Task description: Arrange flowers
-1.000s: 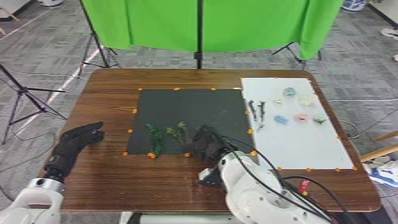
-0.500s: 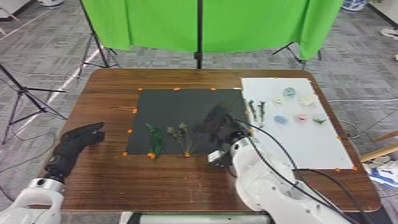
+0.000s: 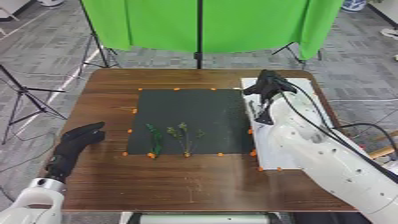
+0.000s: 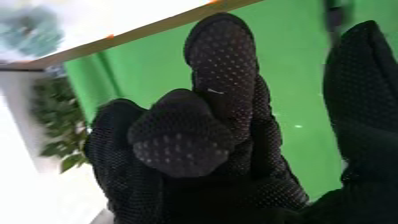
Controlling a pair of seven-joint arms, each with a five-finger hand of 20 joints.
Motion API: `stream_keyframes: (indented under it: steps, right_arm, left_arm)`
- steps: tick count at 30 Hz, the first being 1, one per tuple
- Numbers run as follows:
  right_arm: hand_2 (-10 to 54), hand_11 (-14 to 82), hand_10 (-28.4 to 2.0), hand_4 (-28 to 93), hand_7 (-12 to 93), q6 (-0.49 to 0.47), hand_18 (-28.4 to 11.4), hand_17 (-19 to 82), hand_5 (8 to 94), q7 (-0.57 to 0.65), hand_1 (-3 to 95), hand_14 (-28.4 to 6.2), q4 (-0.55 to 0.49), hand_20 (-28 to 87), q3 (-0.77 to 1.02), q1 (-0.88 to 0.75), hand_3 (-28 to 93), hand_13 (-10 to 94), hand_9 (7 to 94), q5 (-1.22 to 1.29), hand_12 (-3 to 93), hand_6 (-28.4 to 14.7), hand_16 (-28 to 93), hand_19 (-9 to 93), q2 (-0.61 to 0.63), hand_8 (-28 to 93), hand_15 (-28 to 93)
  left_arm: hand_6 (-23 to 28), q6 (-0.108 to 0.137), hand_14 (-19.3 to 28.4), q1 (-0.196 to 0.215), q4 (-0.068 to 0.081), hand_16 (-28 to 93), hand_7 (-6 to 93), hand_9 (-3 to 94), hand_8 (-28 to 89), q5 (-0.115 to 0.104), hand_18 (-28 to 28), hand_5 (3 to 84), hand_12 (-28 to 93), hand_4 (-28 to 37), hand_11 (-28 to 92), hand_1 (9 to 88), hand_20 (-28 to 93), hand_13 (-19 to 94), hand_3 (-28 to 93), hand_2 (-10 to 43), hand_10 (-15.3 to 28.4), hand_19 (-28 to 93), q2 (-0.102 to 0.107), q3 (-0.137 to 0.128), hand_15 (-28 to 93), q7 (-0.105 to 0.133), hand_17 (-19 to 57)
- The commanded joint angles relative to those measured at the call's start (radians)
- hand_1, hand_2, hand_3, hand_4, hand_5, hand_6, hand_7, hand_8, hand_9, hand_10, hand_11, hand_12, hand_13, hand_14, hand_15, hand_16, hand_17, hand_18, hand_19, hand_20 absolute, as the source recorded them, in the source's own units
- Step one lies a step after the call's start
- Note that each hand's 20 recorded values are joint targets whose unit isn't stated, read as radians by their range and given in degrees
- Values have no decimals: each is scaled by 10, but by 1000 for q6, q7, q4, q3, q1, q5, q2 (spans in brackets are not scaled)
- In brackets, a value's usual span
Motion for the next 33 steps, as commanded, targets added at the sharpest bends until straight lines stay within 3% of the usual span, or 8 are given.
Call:
stream_keyframes:
  steps: [1, 4, 7, 12, 23, 33]
  right_arm:
    - [-95, 412, -126, -115, 135, -40, -125, 696, 754, 36, 328, -25, 57, 556, -7, -2, 614, 937, 890, 4, 285, -59, 329, 932, 4, -69, 607]
    - [-95, 414, -126, -115, 134, -58, -125, 696, 754, 41, 327, -24, 66, 558, -12, -10, 614, 937, 890, 8, 285, -59, 329, 932, 0, -68, 608]
    - [-95, 415, -126, -115, 135, -62, -122, 699, 756, 44, 327, -24, 74, 558, -19, -15, 611, 937, 891, 8, 284, -59, 327, 932, -4, -68, 608]
    - [-95, 416, -126, -113, 135, -88, -118, 704, 760, 54, 326, -19, 86, 554, -22, -30, 607, 937, 894, 18, 282, -62, 319, 932, -10, -69, 611]
    - [-95, 412, -128, -109, 135, -105, -108, 714, 776, 65, 304, -17, 96, 525, -33, -71, 592, 937, 900, 30, 277, -70, 298, 932, -25, -68, 616]
    - [-95, 399, -138, -129, 133, -152, -99, 720, 785, 38, 243, -22, 80, 490, -165, -78, 531, 937, 901, -154, 276, -80, 292, 932, -36, -66, 606]
  left_arm:
    - [50, 89, 181, 15, -6, -15, 111, 464, -60, -12, 126, 468, 110, -190, 193, 317, 195, 375, 634, 8, 146, 118, -14, 24, 189, 71, 110]
    - [53, 141, 173, 14, -1, -15, 112, 426, -59, -27, 144, 460, 110, -186, 190, 334, 230, 360, 634, 7, 140, 180, -10, 39, 186, 111, 145]
    - [52, 165, 161, 14, 3, -14, 124, 369, -60, -39, 159, 431, 107, -156, 187, 372, 253, 342, 629, -3, 127, 221, -9, 45, 182, 140, 168]
    - [45, 160, 150, 12, 4, -11, 142, 311, -69, -31, 163, 393, 105, -130, 184, 409, 263, 330, 641, -31, 109, 241, -11, 46, 183, 134, 187]
    - [48, 138, 159, 9, 4, -10, 145, 327, -73, -31, 154, 399, 103, -129, 187, 385, 249, 338, 636, -37, 115, 218, -13, 48, 199, 109, 161]
    - [48, 122, 162, 8, 4, -11, 140, 330, -71, -28, 151, 401, 104, -134, 185, 376, 241, 339, 641, -35, 116, 204, -14, 49, 202, 88, 152]
